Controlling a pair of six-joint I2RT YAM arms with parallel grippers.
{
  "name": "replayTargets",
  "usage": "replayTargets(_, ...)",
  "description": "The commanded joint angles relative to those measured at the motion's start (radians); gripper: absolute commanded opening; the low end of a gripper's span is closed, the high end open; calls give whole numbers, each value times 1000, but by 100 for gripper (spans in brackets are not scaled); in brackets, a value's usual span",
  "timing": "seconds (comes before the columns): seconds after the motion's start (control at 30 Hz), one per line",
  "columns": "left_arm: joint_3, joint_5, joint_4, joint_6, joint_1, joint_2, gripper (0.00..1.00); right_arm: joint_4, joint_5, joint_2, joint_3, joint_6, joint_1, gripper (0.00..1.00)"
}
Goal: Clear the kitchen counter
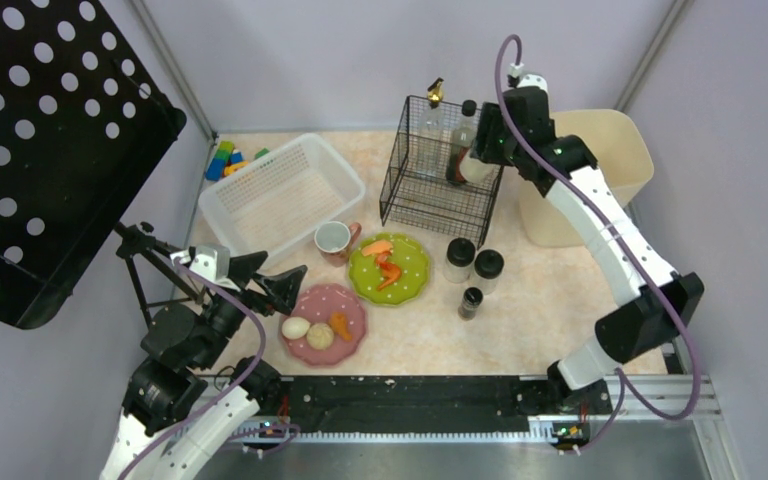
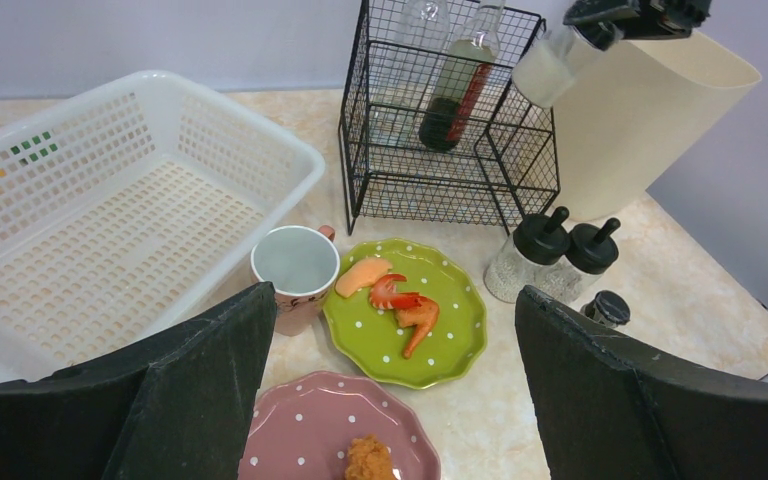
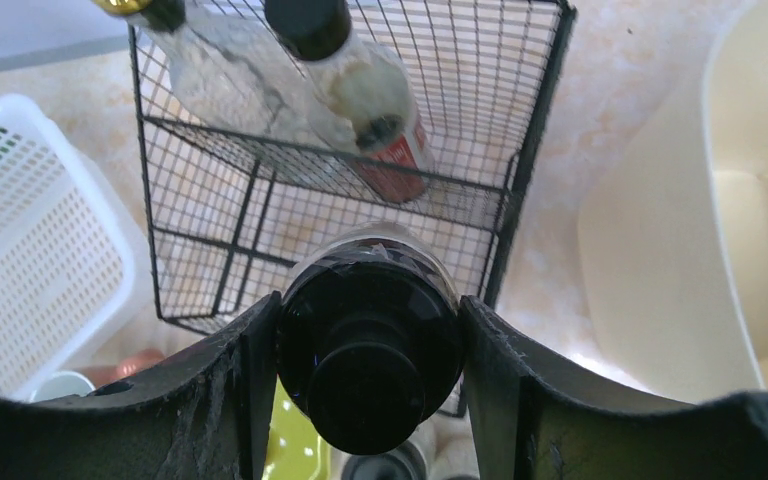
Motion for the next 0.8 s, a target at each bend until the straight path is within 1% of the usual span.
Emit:
replayTargets(0.0,4,-6,24,0,6,5,94,132,7,88,131,22,12,0)
replayTargets(0.27,4,-2,24,0,6,3,94,176,22,218,189,38,24,0)
replayTargets(0.77,4,1,26,-1,9,1,94,257,51,378,188,82,80,0)
